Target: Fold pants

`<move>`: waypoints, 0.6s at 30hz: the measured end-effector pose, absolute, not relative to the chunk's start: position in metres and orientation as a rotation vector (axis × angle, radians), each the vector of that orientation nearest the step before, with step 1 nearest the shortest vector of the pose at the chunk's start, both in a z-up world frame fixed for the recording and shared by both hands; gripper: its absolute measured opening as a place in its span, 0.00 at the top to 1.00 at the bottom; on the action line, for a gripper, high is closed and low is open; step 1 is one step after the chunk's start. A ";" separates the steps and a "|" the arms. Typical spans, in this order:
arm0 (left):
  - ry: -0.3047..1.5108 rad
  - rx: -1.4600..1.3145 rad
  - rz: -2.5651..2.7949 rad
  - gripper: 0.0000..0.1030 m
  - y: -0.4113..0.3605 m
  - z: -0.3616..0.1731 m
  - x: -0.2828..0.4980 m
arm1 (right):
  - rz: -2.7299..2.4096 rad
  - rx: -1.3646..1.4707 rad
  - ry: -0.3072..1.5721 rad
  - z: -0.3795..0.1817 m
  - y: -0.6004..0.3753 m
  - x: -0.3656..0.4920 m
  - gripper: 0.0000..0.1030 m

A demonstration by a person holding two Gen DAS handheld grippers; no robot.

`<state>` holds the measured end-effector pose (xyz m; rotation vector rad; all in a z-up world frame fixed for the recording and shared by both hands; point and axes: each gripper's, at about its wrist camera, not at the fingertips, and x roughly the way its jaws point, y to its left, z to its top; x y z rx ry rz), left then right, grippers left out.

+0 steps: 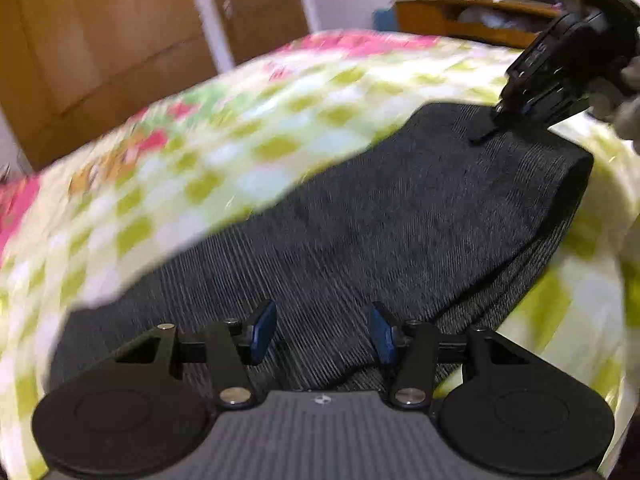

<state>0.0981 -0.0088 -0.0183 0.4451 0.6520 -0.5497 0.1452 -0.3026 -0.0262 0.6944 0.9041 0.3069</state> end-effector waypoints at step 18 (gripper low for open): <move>0.580 0.574 -0.397 0.41 -0.028 -0.030 0.117 | 0.184 0.623 0.900 -0.016 -0.343 0.138 0.91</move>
